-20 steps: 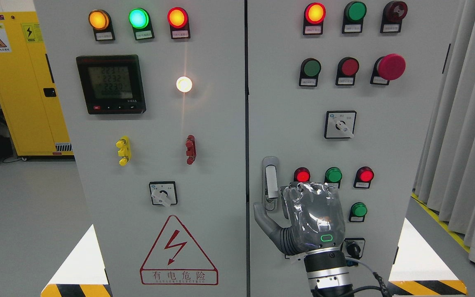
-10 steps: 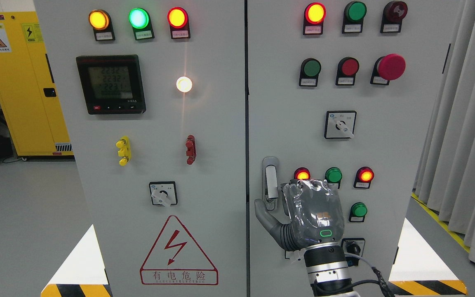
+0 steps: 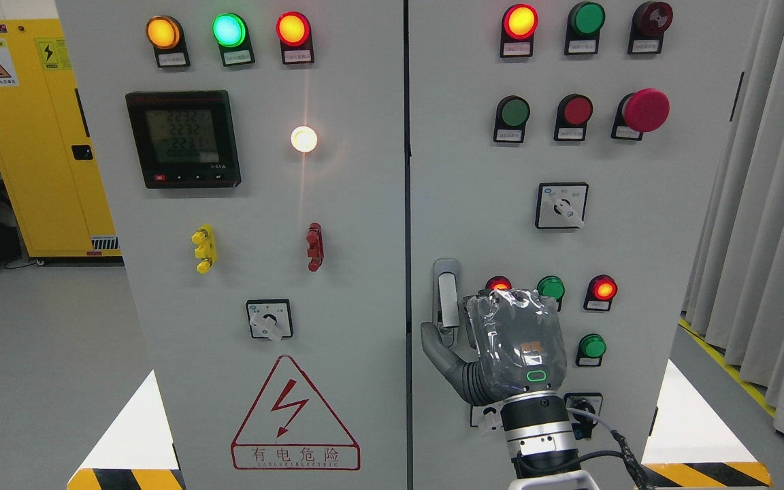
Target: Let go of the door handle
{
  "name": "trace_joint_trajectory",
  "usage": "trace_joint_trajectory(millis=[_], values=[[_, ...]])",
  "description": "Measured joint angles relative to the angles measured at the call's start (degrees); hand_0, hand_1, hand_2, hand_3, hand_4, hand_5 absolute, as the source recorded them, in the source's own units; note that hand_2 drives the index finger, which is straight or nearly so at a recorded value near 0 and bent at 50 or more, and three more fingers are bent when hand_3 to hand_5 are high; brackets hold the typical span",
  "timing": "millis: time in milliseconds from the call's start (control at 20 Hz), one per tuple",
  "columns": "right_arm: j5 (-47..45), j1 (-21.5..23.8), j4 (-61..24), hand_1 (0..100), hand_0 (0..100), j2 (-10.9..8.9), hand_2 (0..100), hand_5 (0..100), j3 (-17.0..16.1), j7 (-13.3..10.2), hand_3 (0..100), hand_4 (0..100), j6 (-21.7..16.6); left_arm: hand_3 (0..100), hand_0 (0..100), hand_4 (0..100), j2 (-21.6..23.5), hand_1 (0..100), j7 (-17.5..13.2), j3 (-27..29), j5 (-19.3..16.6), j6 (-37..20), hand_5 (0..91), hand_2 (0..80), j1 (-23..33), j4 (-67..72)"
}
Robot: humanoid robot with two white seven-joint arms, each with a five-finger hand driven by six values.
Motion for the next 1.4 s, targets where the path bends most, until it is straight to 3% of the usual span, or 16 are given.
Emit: trace_joint_trajectory(millis=[200, 551, 1403], values=[[-0.06, -0.13, 0.24, 31, 35, 0.01, 97, 100, -0.07, 0.11, 100, 100, 0.00, 0, 12, 0, 0.00, 56, 0.00, 0.00, 0.00, 0.00, 0.0, 0.0, 0.00, 0.00], [-0.11, -0.21, 0.40, 33, 47, 0.04, 97, 100, -0.17, 0.10, 100, 100, 0.10, 0, 12, 0, 0.00, 56, 0.00, 0.00, 0.00, 0.00, 0.0, 0.0, 0.00, 0.00], [-0.10, -0.21, 0.50, 39, 49, 0.09, 97, 100, -0.59, -0.19, 100, 100, 0.44, 0, 12, 0, 0.00, 56, 0.00, 0.00, 0.00, 0.00, 0.0, 0.0, 0.00, 0.00]])
